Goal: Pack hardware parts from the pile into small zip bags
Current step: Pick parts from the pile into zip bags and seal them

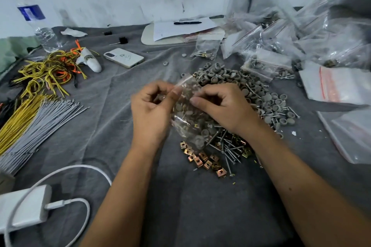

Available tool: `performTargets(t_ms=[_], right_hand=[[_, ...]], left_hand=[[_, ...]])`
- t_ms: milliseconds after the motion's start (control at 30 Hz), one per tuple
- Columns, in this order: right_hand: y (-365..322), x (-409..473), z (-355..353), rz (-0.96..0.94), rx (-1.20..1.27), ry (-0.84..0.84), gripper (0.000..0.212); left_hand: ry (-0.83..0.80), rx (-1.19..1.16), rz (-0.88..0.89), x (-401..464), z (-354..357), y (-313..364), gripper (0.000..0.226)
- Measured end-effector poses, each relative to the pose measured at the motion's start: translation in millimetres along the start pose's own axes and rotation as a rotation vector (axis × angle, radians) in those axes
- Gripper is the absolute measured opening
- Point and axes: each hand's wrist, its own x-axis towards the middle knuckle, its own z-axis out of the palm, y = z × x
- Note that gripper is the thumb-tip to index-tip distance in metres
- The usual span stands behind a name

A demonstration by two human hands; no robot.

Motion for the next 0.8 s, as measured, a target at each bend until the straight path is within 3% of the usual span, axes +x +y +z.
performTargets(t_ms=[100,200,267,367,467,500,567,667,800], right_hand=[[0,1,-1,0.006,0.063,0.106,0.006],[2,4,-12,0.052,0.110,0.303,0.013],[6,9,-27,0.098,0.094,0.436,0.013],[15,20,-58,0.140,0.026,0.570,0.021],[34,46,-97,0.195,-0.088,0.689,0.026],[43,56,-112,0.234,-0.140,0.730,0.026],[67,73,-140,0.363,-0.237,0.757,0.020],[100,78,-166,0.596,-0.314,0.611,0.025],[104,55,-192,0.606,-0.390,0.505,0.032]], left_hand=[[0.046,-0.114,-0.066,-4,9,9,0.008],[0.011,-0.128,-0.260,-6,29,16,0.052],[-0.077,-0.003,-0.315,-3,50,21,0.054],[-0.136,0.256,-0.181,5,93,27,0.048],[-0.058,0.763,0.169,23,140,28,0.062],[-0.104,0.860,0.273,29,158,28,0.055],[-0.338,0.941,0.323,43,193,24,0.042],[-0.651,1.055,0.234,63,236,5,0.035],[-0.843,1.186,0.132,73,260,-25,0.045]])
